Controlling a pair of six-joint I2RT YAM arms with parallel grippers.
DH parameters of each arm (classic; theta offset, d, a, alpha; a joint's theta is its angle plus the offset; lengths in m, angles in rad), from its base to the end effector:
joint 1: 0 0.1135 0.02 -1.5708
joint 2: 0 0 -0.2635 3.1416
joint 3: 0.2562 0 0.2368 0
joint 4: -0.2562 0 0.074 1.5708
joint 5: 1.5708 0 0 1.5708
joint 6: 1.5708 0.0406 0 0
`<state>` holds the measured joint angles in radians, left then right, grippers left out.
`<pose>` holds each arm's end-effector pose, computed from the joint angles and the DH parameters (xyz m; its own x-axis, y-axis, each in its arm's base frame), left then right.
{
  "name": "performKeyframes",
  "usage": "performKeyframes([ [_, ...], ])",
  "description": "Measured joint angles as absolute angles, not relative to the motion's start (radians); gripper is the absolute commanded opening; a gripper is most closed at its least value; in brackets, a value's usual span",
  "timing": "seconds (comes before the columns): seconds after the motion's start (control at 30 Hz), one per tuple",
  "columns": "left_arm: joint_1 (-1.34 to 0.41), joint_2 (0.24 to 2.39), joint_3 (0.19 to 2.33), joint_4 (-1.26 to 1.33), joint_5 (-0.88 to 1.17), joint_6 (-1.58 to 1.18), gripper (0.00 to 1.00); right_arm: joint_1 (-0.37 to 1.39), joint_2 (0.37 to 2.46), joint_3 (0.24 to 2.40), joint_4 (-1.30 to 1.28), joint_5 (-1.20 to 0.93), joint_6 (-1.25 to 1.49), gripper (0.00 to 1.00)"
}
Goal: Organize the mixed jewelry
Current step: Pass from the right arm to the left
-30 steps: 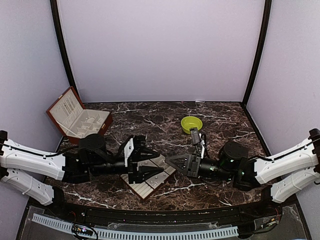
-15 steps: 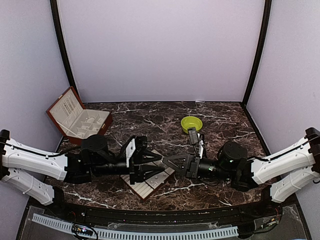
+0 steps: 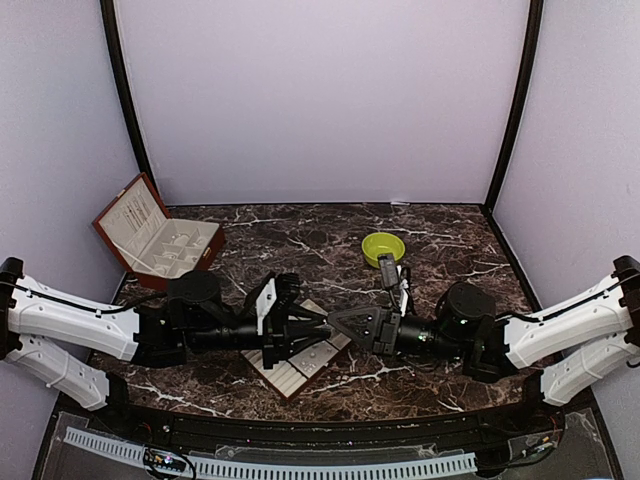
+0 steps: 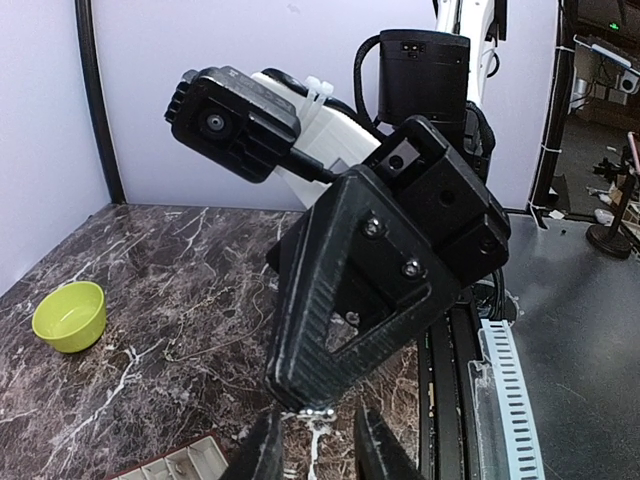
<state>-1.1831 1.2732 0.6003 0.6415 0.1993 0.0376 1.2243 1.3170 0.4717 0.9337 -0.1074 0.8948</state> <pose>0.0958 -0.2558 0.2660 0.0251 0.0361 -0.9990 0.9820 0.1861 0.0314 0.0858 0.2504 0.2471 -0.7390 0.2370 -0.6306 -0.6312 0.0836 0.7711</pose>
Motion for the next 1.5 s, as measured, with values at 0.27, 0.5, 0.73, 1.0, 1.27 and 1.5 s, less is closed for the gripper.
performKeyframes([
  [0.27,-1.183,1.275,0.601,0.643,0.19,0.037,0.25,1.224,1.314,0.471,0.921,-0.099,0.895,0.0],
  [0.5,-1.183,1.275,0.601,0.659,0.185,0.037,0.25,1.224,1.314,0.471,0.917,-0.086,0.895,0.0],
  [0.73,-1.183,1.277,0.601,0.659,0.185,0.037,0.21,1.224,1.314,0.471,0.91,-0.081,0.895,0.0],
  [1.0,-1.183,1.282,0.602,0.659,0.177,0.035,0.14,1.224,1.314,0.471,0.904,-0.078,0.895,0.0],
  [1.27,-1.183,1.282,0.602,0.659,0.169,0.03,0.1,1.224,1.314,0.471,0.904,-0.068,0.896,0.0],
  [1.5,-1.183,1.283,0.602,0.657,0.157,0.013,0.09,1.225,1.314,0.471,0.898,-0.054,0.9,0.24],
])
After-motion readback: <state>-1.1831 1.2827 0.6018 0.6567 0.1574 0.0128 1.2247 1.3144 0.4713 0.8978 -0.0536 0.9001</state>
